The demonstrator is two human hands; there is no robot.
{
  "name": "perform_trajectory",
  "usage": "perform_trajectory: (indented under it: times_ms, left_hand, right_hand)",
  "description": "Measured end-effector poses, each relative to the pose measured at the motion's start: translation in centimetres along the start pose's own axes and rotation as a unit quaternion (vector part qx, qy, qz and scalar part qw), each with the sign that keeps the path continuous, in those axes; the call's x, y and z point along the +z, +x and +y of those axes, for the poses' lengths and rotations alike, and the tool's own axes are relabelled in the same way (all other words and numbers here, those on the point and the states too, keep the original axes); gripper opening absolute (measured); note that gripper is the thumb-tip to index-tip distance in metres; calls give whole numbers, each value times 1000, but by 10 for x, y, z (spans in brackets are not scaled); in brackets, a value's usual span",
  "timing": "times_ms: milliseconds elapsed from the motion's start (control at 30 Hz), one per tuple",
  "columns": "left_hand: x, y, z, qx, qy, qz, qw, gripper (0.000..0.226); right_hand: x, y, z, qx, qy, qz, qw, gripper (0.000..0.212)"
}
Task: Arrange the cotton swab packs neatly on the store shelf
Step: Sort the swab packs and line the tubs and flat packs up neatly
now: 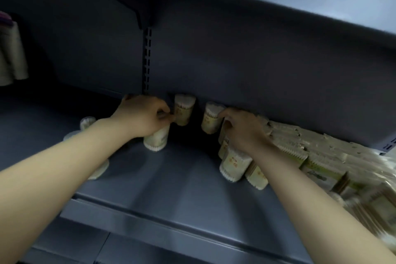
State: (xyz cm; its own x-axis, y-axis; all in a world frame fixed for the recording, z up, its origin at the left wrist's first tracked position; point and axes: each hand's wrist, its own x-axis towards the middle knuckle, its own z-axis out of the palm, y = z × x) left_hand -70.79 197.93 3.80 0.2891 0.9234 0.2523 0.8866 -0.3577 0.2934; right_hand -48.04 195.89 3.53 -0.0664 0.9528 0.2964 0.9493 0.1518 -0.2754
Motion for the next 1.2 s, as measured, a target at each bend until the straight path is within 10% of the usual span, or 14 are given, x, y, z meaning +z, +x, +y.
perform_trajectory:
  times_ms: [700, 1200]
  left_hand:
    - [-2, 1, 8, -61, -306, -83, 947, 25]
    - [29, 18, 40, -2, -286, -27, 958, 41]
  right_hand:
    - [-8, -12, 11, 46, -28, -16, 998, 33]
    - [-4, -5, 37, 44, -18, 14, 999, 35]
